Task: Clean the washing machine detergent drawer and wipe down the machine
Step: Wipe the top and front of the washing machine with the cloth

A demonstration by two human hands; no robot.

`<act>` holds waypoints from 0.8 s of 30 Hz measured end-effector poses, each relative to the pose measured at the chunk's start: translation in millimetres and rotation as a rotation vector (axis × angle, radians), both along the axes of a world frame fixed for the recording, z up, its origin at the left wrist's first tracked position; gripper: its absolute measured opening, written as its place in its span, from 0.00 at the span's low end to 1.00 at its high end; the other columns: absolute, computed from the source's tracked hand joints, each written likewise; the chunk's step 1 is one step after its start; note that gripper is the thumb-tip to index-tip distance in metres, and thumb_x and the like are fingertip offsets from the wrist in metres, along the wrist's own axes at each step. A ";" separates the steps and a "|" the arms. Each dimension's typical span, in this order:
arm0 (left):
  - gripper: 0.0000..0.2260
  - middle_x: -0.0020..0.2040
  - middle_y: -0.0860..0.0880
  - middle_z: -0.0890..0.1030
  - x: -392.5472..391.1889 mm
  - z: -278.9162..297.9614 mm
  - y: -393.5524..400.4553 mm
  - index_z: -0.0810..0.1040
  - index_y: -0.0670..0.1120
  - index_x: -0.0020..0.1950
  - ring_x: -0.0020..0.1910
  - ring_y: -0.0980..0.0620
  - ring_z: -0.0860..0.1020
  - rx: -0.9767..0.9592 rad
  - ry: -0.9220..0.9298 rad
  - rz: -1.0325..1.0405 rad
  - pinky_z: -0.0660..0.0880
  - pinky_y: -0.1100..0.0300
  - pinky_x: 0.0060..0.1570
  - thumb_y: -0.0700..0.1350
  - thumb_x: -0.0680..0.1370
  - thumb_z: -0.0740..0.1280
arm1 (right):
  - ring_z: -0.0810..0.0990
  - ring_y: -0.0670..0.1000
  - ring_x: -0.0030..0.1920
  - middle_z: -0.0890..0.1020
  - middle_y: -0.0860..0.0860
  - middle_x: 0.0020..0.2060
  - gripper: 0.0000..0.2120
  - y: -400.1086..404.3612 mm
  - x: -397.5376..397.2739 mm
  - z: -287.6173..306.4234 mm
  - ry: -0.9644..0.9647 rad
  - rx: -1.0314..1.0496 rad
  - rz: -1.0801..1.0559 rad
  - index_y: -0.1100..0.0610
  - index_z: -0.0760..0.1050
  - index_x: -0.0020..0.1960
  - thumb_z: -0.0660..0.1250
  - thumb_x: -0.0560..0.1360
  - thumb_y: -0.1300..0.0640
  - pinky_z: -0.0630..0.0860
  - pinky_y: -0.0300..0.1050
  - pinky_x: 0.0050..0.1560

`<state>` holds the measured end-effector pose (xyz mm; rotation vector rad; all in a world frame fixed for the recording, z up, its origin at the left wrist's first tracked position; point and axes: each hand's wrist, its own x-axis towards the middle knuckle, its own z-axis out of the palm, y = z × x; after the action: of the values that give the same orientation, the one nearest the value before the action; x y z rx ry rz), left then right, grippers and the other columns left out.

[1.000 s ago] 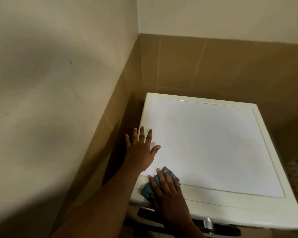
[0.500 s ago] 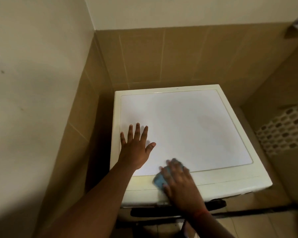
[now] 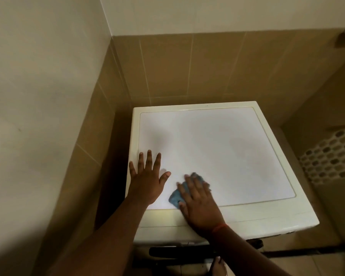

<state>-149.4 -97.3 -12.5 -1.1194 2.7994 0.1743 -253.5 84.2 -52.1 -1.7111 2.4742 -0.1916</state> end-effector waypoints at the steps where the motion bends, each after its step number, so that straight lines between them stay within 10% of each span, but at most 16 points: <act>1: 0.40 0.81 0.44 0.51 0.5 -0.5 -0.3 0.48 0.52 0.81 0.79 0.38 0.50 0.003 -0.006 0.002 0.52 0.33 0.73 0.70 0.74 0.28 | 0.50 0.57 0.79 0.57 0.54 0.78 0.26 -5.1 -8.3 1.6 0.012 0.003 0.108 0.49 0.58 0.78 0.50 0.81 0.44 0.56 0.61 0.75; 6: 0.39 0.80 0.43 0.55 7.0 0.0 -7.2 0.52 0.52 0.80 0.78 0.37 0.54 -0.016 -0.031 0.066 0.55 0.31 0.71 0.69 0.75 0.30 | 0.52 0.60 0.78 0.59 0.57 0.77 0.26 -44.8 -27.1 1.9 -0.031 -0.025 -0.268 0.52 0.60 0.77 0.50 0.81 0.45 0.54 0.61 0.75; 10: 0.43 0.81 0.44 0.45 14.3 -2.6 -13.2 0.41 0.53 0.80 0.79 0.39 0.43 0.003 -0.050 0.085 0.46 0.33 0.74 0.69 0.69 0.21 | 0.50 0.57 0.79 0.57 0.54 0.78 0.27 -59.6 -11.9 3.5 -0.025 -0.001 0.207 0.49 0.56 0.78 0.48 0.82 0.42 0.55 0.61 0.75; 15: 0.37 0.79 0.42 0.58 21.0 0.1 -21.7 0.55 0.51 0.80 0.77 0.36 0.56 0.027 -0.084 0.162 0.57 0.30 0.70 0.68 0.78 0.31 | 0.54 0.61 0.77 0.61 0.57 0.76 0.26 -94.9 -16.7 4.3 -0.050 -0.042 -0.128 0.51 0.61 0.76 0.50 0.81 0.44 0.55 0.62 0.75; 19: 0.34 0.78 0.41 0.62 28.3 -3.6 -25.7 0.57 0.50 0.79 0.76 0.36 0.59 0.030 -0.069 0.170 0.59 0.30 0.69 0.66 0.80 0.35 | 0.56 0.58 0.77 0.62 0.54 0.76 0.26 -125.0 -20.3 3.4 -0.032 -0.055 0.374 0.49 0.61 0.76 0.50 0.81 0.40 0.58 0.61 0.74; 24: 0.37 0.79 0.42 0.58 40.1 -10.2 -27.0 0.53 0.51 0.80 0.78 0.37 0.56 0.029 -0.084 0.204 0.55 0.33 0.72 0.69 0.77 0.34 | 0.48 0.61 0.78 0.56 0.56 0.78 0.25 -190.7 -44.0 10.8 -0.080 -0.013 -0.061 0.51 0.58 0.78 0.50 0.82 0.45 0.46 0.61 0.76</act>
<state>-109.3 -124.4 -22.7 -1.3708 2.5995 0.1809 -297.5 -106.5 -41.3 -1.6006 2.4746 -0.2779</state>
